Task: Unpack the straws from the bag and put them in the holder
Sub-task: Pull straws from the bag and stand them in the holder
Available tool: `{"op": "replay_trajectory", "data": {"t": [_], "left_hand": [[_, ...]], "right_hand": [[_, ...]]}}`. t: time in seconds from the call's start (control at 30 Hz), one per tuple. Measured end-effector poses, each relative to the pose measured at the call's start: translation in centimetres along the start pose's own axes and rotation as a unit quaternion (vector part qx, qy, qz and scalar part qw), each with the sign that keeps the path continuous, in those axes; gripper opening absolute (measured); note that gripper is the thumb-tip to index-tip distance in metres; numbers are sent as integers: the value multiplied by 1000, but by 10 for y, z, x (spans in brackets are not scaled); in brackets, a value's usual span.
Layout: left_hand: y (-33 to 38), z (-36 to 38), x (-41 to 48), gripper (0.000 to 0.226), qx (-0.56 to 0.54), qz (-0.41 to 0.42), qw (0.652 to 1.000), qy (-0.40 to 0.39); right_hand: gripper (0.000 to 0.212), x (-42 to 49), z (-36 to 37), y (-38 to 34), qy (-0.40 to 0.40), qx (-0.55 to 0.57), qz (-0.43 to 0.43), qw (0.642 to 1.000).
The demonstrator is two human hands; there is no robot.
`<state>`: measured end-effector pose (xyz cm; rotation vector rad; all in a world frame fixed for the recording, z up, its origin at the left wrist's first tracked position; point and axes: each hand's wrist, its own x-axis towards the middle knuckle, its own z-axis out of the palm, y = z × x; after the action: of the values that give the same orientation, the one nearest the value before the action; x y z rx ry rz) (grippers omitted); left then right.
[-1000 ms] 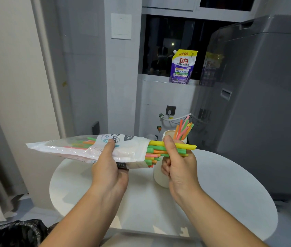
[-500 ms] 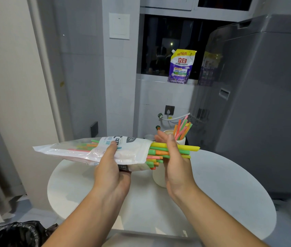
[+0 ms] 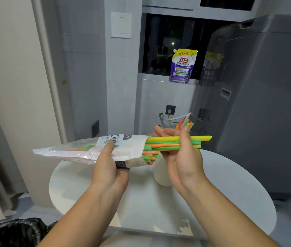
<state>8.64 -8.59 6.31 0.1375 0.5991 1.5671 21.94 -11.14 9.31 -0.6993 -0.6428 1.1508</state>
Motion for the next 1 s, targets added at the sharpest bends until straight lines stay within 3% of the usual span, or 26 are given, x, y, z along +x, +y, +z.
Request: {"op": "replay_trajectory", "data": {"t": [0.17,0.33,0.47,0.7,0.9,1.0], "left_hand": [[1,0,0,39,-3,14,1000,6],[2,1,-1,35,1,15,1000,9],[4,0,-1,35,2,21,1000,5],[2,-2,-1,35,12,21,1000,0],[0,-1,1,37,15,30,999,-13],[1,-1,1,39,12,27,999,-15]], "right_hand": [[50,-3,-1,3,-1,-16,5,1000],[25,-3,-7,11,7,-159,-49,986],[25,0,-12,7,49,-268,-87,958],[29,-1,-13,1,42,-268,-92,958],[16,-5,-15,-1,-57,-250,-116,960],[12,0,-17,-1,-52,-283,-155,945]]}}
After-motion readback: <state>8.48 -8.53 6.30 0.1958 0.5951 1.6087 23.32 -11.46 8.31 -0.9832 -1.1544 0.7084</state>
